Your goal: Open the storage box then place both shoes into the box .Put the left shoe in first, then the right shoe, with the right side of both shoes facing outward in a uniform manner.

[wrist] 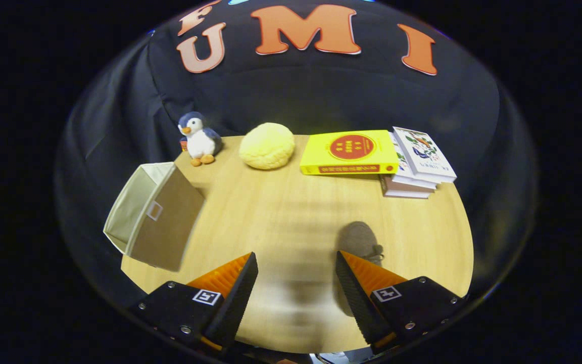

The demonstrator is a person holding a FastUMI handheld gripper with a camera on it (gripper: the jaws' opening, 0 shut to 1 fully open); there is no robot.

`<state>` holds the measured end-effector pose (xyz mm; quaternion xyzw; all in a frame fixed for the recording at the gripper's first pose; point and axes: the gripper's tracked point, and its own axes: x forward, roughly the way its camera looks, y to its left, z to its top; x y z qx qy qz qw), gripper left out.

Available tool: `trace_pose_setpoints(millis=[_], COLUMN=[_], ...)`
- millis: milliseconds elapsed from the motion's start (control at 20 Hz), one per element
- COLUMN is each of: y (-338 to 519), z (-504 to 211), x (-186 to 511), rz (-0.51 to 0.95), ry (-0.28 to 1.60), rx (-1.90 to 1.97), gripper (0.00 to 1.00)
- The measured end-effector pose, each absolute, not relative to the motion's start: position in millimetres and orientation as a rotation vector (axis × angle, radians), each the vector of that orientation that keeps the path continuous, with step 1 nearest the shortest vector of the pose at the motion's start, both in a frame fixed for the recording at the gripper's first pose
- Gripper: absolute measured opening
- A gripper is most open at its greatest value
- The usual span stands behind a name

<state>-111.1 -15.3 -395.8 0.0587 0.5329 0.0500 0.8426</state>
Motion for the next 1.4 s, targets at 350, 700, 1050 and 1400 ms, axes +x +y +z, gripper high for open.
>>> trace_pose_setpoints(millis=[350, 700, 1050, 1400], y=[-108, -112, -108, -102], z=[-469, -522, -555, -556], x=[-131, -151, -128, -129], rz=[0.037, 0.111, 0.076, 0.04], ry=[1.222, 1.296, 1.277, 1.286], rx=[0.064, -0.016, 0.034, 0.04], gripper=[0.89, 0.73, 0.39, 0.04])
